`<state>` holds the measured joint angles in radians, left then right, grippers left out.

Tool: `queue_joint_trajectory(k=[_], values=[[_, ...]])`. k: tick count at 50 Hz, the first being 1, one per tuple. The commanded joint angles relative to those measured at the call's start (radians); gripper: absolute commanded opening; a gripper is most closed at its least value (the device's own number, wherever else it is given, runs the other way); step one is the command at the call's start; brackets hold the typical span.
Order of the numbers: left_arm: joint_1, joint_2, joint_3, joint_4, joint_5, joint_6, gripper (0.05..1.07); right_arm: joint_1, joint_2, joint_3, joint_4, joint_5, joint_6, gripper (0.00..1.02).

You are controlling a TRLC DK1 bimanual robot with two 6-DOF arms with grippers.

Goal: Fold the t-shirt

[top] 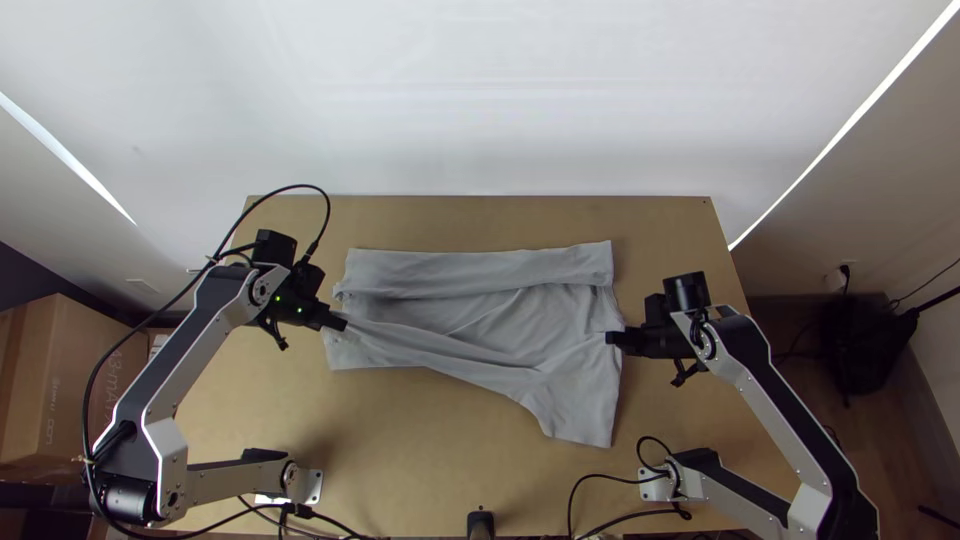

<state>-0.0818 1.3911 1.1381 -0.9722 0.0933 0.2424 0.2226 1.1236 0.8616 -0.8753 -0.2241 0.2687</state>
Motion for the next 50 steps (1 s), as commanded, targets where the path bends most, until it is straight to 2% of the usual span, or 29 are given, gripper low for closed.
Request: queue_joint_trajectory(k=[1,27,50], values=[[0.007,0.046,0.061,0.012,0.006,-0.022,0.08,0.004,0.048,0.062,0.019,0.009,-0.002,0.02],[0.068,0.290,0.351,0.040,0.006,-0.043,0.08,-0.123,0.409,0.396,0.076,0.011,-0.089,0.02],[0.091,0.517,0.640,0.059,0.006,-0.048,0.08,-0.134,0.697,0.697,0.076,0.009,-0.102,0.02]])
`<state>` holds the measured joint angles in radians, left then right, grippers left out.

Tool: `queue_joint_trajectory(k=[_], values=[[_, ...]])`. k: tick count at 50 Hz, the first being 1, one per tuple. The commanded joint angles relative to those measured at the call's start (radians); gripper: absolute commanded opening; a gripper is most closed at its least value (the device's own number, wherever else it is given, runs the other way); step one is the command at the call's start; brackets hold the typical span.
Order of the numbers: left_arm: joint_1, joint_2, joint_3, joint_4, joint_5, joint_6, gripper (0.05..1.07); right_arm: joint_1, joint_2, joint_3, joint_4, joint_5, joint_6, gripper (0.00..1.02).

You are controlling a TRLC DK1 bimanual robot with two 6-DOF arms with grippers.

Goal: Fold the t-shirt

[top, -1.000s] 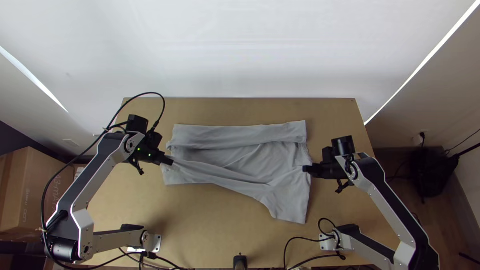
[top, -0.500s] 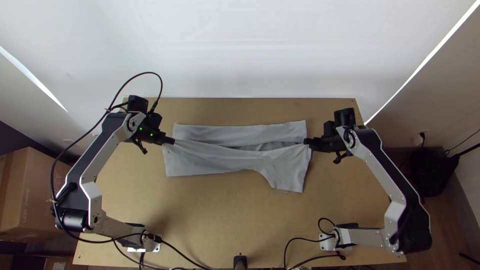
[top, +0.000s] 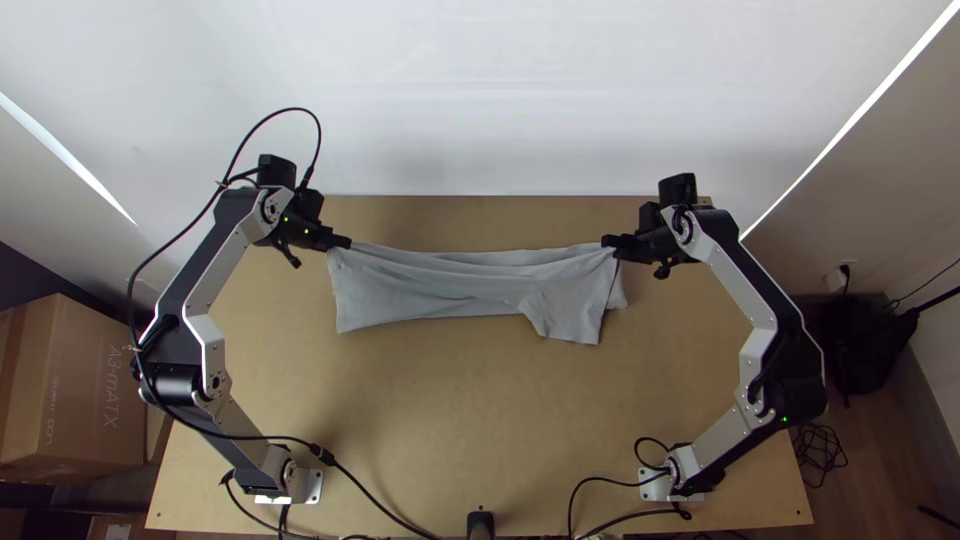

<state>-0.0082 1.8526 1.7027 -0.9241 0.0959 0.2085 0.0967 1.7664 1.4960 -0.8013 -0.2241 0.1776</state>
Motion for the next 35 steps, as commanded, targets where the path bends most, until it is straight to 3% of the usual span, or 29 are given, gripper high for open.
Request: queue_joint_trajectory(k=[1,15,21,23,25,28,31,32,35], values=[[0.017,0.066,0.087,0.011,0.004,-0.015,0.08,-0.006,0.064,0.072,0.002,0.009,-0.010,0.02],[0.022,0.191,0.189,0.031,0.004,-0.011,0.08,-0.022,0.220,0.210,0.002,0.009,-0.006,0.02],[0.020,0.206,0.170,0.065,0.059,0.003,0.11,-0.025,0.280,0.253,0.002,0.014,-0.001,0.03],[0.020,0.204,0.161,0.074,0.077,-0.001,0.23,-0.026,0.289,0.262,0.002,0.019,0.000,0.06],[0.020,0.204,0.153,0.074,0.103,0.000,0.40,-0.028,0.295,0.267,0.001,0.019,0.005,0.16],[0.020,0.195,0.137,0.094,0.114,-0.008,0.73,-0.029,0.294,0.262,-0.001,0.019,0.010,0.40],[0.027,0.183,0.117,0.111,0.126,-0.011,0.95,-0.035,0.285,0.257,-0.009,0.019,0.022,0.66],[0.031,0.177,0.104,0.125,0.134,-0.014,1.01,-0.038,0.280,0.256,-0.013,0.019,0.022,0.70],[0.048,0.149,0.069,0.154,0.173,-0.024,1.02,-0.049,0.258,0.248,-0.015,0.019,0.030,0.81]])
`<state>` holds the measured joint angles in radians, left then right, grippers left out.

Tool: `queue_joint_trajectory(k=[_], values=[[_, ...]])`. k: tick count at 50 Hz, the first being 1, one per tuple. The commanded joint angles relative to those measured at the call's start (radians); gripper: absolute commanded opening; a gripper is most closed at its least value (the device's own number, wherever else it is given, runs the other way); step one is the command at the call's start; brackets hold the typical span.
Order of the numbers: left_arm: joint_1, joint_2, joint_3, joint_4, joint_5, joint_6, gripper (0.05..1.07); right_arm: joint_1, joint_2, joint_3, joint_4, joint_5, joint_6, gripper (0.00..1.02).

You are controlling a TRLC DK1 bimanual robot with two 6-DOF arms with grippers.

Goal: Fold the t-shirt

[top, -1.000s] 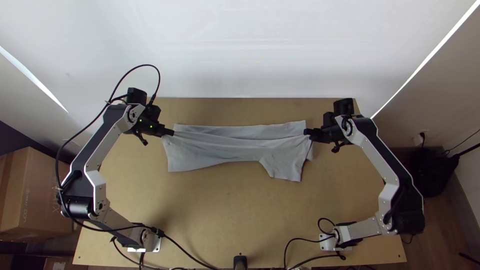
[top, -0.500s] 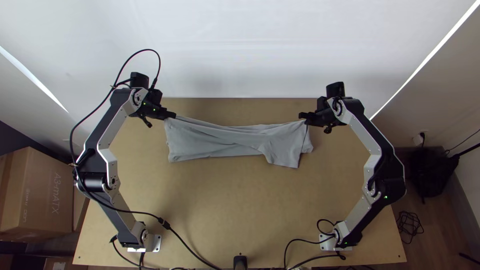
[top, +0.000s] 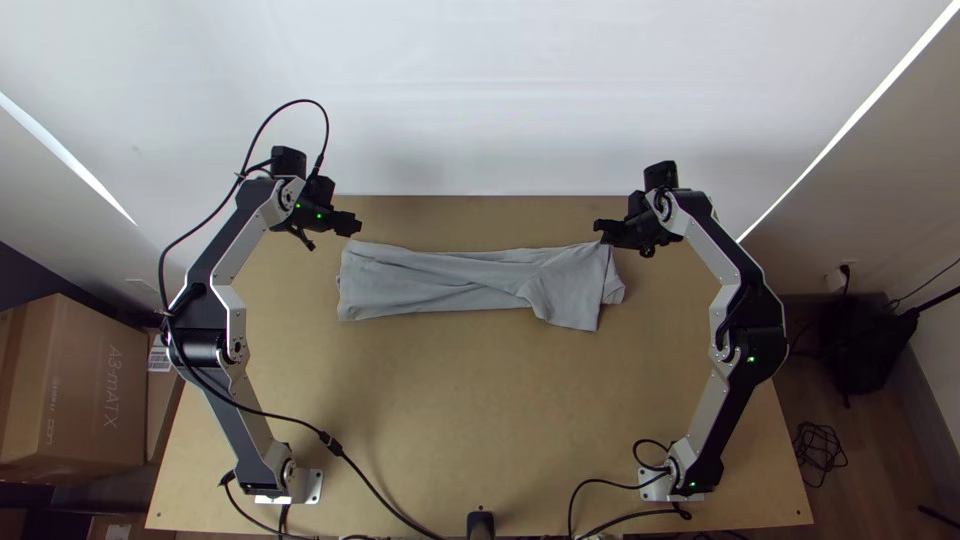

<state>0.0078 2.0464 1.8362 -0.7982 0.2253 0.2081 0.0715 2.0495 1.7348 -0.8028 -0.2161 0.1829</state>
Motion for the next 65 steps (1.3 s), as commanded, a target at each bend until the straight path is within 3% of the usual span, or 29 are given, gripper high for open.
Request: queue_joint_trajectory(k=[1,3,7,13,21,25,33,42,65], values=[[0.040,-0.057,-0.077,0.040,0.062,-0.029,1.02,-0.029,-0.032,0.006,-0.015,0.011,0.032,0.85],[0.055,-0.081,-0.114,0.071,0.077,-0.038,1.02,-0.035,-0.055,0.000,-0.024,0.007,0.044,0.90],[0.084,-0.121,-0.172,0.076,0.106,-0.038,1.02,-0.045,-0.114,-0.018,-0.038,-0.022,0.072,0.91],[0.143,-0.210,-0.305,0.123,0.213,-0.047,1.02,-0.067,-0.226,-0.038,-0.065,-0.213,0.155,0.98],[0.222,-0.305,-0.489,0.151,0.368,-0.038,1.02,-0.088,-0.308,-0.047,-0.107,-0.379,0.221,0.98],[0.247,-0.319,-0.557,0.151,0.402,-0.033,1.02,-0.122,-0.324,-0.040,-0.113,-0.517,0.290,0.98],[0.281,-0.322,-0.644,0.165,0.476,-0.019,1.02,-0.162,-0.350,-0.046,-0.113,-0.640,0.349,0.98],[0.284,-0.287,-0.666,0.221,0.488,-0.033,1.02,-0.176,-0.390,-0.040,-0.111,-0.666,0.395,0.98],[0.224,-0.129,-0.634,0.321,0.465,-0.081,1.02,-0.208,-0.460,-0.012,-0.111,-0.664,0.409,0.98]])
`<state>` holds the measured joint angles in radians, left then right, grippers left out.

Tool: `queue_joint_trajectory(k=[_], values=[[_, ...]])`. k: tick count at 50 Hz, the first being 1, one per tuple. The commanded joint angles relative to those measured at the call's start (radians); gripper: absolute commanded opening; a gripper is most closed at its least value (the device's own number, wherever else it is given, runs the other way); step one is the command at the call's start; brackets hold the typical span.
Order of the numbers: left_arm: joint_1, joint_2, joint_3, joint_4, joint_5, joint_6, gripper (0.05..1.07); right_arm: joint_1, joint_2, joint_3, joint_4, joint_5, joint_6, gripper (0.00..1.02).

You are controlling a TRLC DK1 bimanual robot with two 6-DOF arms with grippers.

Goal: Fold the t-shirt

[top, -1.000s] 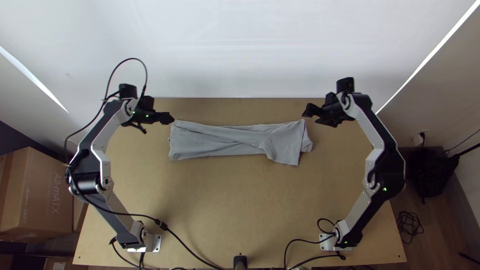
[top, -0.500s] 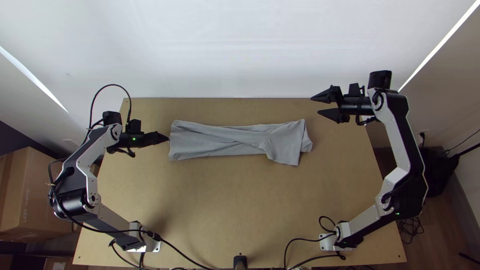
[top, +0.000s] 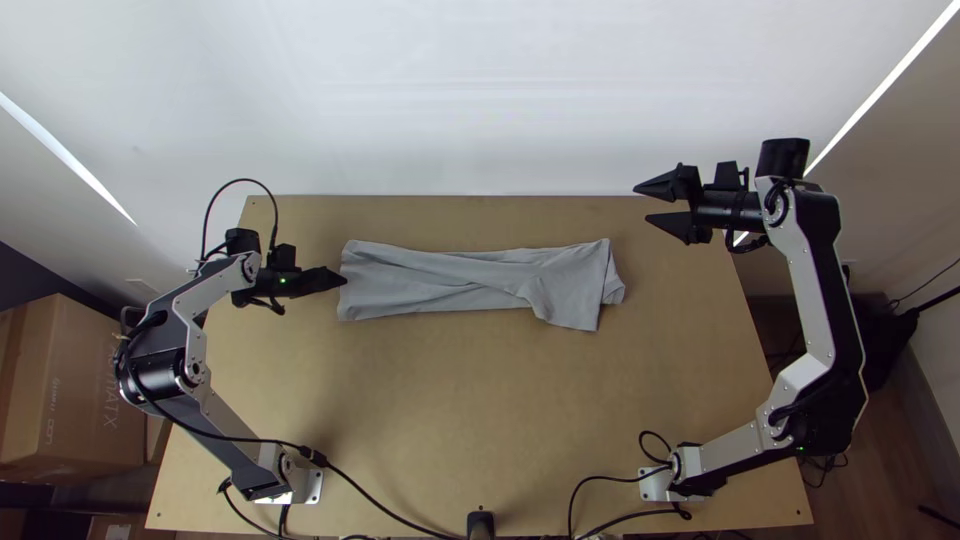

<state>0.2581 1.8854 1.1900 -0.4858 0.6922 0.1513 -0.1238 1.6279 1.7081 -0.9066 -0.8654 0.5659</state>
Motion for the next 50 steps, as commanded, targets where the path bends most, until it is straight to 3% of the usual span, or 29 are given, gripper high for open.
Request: queue_joint_trajectory(k=[1,21,29,32,38,39,50], values=[[-0.034,0.034,0.016,0.010,-0.002,-0.030,1.02,-0.014,-0.042,0.015,-0.008,-0.015,0.026,0.98],[-0.220,0.081,0.069,0.055,-0.092,-0.096,1.02,-0.017,-0.072,0.015,-0.006,-0.015,0.038,0.98],[-0.226,0.078,0.077,0.036,-0.134,-0.131,0.99,-0.017,-0.091,-0.002,-0.006,-0.014,0.034,0.98],[-0.218,0.066,0.074,0.013,-0.151,-0.133,0.81,-0.017,-0.099,-0.008,-0.006,-0.014,0.032,0.98],[-0.169,0.040,0.046,0.018,-0.175,-0.124,0.11,-0.017,-0.108,-0.021,-0.006,-0.014,0.029,0.98],[-0.161,0.034,0.039,0.023,-0.177,-0.119,0.07,-0.017,-0.109,-0.022,-0.006,-0.014,0.029,0.98],[-0.017,-0.048,-0.023,-0.017,-0.169,-0.024,0.08,-0.017,-0.126,-0.054,-0.003,-0.014,0.022,0.98]])
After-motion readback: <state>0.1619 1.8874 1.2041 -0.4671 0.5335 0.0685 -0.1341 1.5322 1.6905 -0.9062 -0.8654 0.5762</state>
